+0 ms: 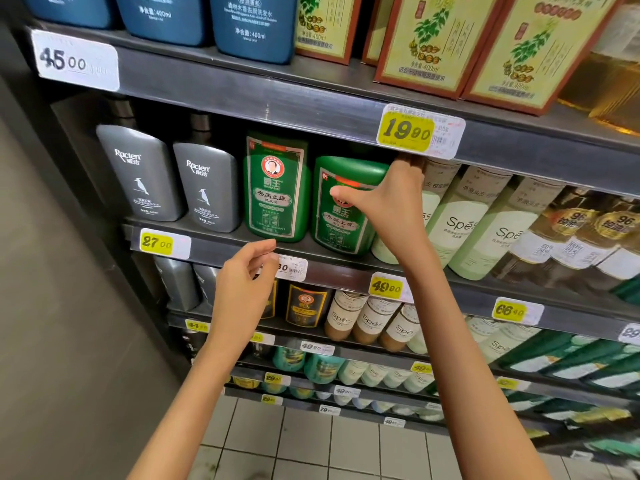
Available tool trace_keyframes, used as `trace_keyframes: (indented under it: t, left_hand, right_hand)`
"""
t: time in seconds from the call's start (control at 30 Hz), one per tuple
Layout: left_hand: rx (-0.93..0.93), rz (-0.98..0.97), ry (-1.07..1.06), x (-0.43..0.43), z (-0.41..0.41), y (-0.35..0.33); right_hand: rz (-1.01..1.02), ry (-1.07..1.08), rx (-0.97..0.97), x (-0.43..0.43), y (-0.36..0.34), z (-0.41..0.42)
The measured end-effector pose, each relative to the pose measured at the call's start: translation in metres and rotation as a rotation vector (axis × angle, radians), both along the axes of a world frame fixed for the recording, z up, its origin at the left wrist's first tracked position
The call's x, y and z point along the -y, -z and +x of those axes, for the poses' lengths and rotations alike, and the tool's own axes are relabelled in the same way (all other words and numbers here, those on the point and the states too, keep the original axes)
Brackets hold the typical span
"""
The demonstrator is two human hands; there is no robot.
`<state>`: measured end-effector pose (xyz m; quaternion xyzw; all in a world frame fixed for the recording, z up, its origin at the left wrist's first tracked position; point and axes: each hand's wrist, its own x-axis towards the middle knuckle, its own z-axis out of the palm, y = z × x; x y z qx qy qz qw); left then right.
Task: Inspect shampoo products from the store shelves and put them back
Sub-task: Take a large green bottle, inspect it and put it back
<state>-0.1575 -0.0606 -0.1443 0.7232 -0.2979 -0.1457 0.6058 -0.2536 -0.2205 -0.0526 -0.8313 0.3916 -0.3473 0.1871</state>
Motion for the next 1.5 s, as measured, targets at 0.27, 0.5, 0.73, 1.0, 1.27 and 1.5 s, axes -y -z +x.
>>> trace_keyframes:
  t: [0.27, 0.5, 0.73, 1.0, 1.27, 1.5]
  left_hand:
    - [0.016, -0.005, -0.015, -0.006, -0.004, 0.0]
    - [0.033, -0.024, 0.0, -0.007, -0.008, -0.007]
    - [0.022, 0.002, 0.058, -0.006, -0.016, -0.006]
    - [-0.376, 0.156, 0.573, -0.002, -0.037, 0.005]
    - [-0.578, 0.09, 0.566, -0.032, -0.077, 0.035]
    - [-0.487, 0.164, 0.595, -0.034, -0.077, 0.032]
  right_hand:
    - [0.254, 0.007, 0.332, -0.008, 0.013, 0.006]
    - [0.386, 0.104, 0.58, -0.02, 0.007, 0.013]
    - [0.55, 0.088, 0.691, -0.026, 0.002, -0.001]
    - [0.987, -0.081, 0.744, -0.044, 0.026, -0.048]
    - [1.163, -0.349, 0.513, -0.06, 0.077, -0.104]
    - [1.129, -0.229, 0.674, -0.07, 0.085, -0.098]
